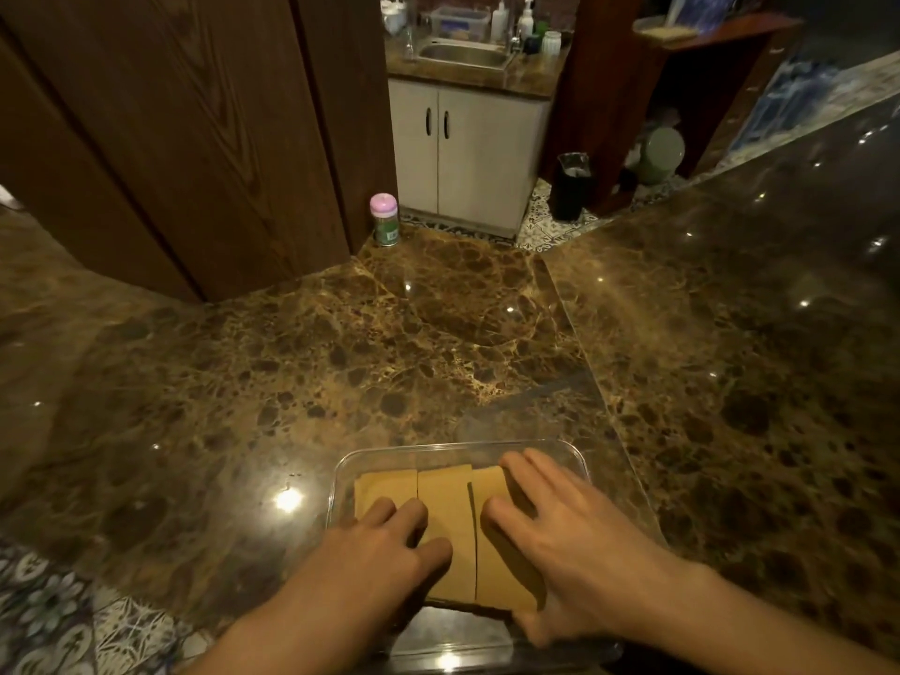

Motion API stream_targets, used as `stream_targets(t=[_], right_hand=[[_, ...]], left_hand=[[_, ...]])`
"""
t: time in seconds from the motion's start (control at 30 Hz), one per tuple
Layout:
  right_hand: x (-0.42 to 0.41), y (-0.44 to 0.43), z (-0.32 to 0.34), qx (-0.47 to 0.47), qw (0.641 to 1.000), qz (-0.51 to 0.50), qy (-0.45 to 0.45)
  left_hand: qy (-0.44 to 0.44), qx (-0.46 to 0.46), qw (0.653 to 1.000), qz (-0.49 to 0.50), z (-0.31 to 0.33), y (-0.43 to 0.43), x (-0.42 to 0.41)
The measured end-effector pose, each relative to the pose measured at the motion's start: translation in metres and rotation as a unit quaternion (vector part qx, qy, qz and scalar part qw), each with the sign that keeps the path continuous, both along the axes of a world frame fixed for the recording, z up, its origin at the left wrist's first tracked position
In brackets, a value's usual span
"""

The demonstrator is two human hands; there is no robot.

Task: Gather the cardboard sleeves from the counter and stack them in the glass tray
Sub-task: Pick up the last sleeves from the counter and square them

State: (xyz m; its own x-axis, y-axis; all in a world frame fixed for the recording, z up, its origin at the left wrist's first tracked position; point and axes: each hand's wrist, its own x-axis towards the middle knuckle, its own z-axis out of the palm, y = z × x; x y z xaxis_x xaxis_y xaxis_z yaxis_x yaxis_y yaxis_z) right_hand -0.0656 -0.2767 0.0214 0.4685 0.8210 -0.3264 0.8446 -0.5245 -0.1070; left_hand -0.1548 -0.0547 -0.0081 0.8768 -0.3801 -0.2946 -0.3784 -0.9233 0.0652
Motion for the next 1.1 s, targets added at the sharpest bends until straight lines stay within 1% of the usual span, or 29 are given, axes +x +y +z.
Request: stream_targets(t=[0.13,0.2,0.33,0.43,0.5,0.57,0.63,0.93,1.1], right_hand=[[0.002,0.003,-0.011,-0.028,0.999,-0.023,0.039],[0.004,0.002,-0.012,-0.023,0.998,-0.031,0.048],[0.008,-0.005,-0.01,-0.031,0.994,-0.053,0.089],[0.008,-0.003,-0.012,-0.056,0.995,-0.039,0.069],[0.006,0.0,-0.014,-0.056,0.995,-0.043,0.07],[0.004,0.0,-0.019,-0.04,0.996,-0.042,0.071],[0.003,-0.002,-0.022,-0.01,0.998,-0.036,0.049],[-0.004,-0.006,-0.02,-0.014,0.995,-0.065,0.076],[-0.006,-0.007,-0.021,-0.028,0.994,-0.068,0.074]], left_hand=[[-0.018,-0.018,1.0,-0.013,-0.015,0.002,-0.004],[-0.012,-0.027,1.0,-0.001,-0.015,0.002,-0.007],[-0.03,-0.037,0.999,0.009,-0.014,0.001,-0.01],[-0.044,-0.027,0.999,0.008,-0.017,0.001,-0.011],[-0.042,-0.02,0.999,0.009,-0.022,0.002,-0.011],[-0.033,-0.021,0.999,0.012,-0.027,0.003,-0.012],[-0.033,-0.023,0.999,0.019,-0.03,0.004,-0.013],[-0.073,-0.063,0.994,0.051,-0.031,0.005,-0.018],[-0.076,-0.086,0.992,0.058,-0.027,0.006,-0.016]])
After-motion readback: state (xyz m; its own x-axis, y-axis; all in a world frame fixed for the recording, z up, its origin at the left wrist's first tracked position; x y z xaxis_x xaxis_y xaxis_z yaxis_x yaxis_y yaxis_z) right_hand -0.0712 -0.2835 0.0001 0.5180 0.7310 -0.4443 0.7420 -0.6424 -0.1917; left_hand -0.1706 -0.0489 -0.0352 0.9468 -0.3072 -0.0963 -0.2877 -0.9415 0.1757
